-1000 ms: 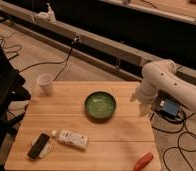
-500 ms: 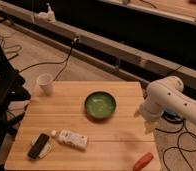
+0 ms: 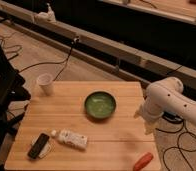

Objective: Place the pepper in the ceramic cup

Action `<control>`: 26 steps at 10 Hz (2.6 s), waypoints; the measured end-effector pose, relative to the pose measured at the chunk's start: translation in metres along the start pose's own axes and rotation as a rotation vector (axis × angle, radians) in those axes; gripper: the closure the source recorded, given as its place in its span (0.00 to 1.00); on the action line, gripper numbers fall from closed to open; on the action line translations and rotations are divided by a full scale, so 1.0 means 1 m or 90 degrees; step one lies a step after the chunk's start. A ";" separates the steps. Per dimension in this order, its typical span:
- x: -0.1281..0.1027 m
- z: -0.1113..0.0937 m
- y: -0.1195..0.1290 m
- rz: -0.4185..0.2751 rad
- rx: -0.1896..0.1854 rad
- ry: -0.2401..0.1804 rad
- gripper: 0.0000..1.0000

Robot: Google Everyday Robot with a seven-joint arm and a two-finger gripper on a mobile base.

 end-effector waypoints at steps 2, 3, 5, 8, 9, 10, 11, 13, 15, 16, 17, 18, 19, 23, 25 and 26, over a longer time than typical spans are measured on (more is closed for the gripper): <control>-0.003 0.010 0.007 -0.044 -0.025 0.026 0.38; -0.005 0.017 0.016 -0.055 -0.037 0.030 0.38; -0.022 0.035 0.031 -0.077 -0.053 0.014 0.38; -0.043 0.057 0.063 -0.084 -0.077 -0.016 0.38; -0.048 0.063 0.081 -0.076 -0.086 -0.030 0.38; -0.051 0.067 0.095 -0.064 -0.093 -0.041 0.38; -0.050 0.071 0.106 -0.051 -0.099 -0.049 0.38; -0.050 0.081 0.127 -0.024 -0.114 -0.071 0.38; -0.051 0.081 0.125 -0.027 -0.113 -0.071 0.38; -0.050 0.081 0.126 -0.026 -0.113 -0.071 0.38; -0.049 0.080 0.126 -0.024 -0.113 -0.070 0.38; -0.048 0.081 0.124 -0.021 -0.113 -0.070 0.38; -0.043 0.086 0.123 -0.017 -0.117 -0.070 0.38; -0.036 0.104 0.125 0.000 -0.133 -0.090 0.38; -0.035 0.113 0.124 0.001 -0.138 -0.103 0.38; -0.034 0.117 0.125 0.005 -0.140 -0.109 0.38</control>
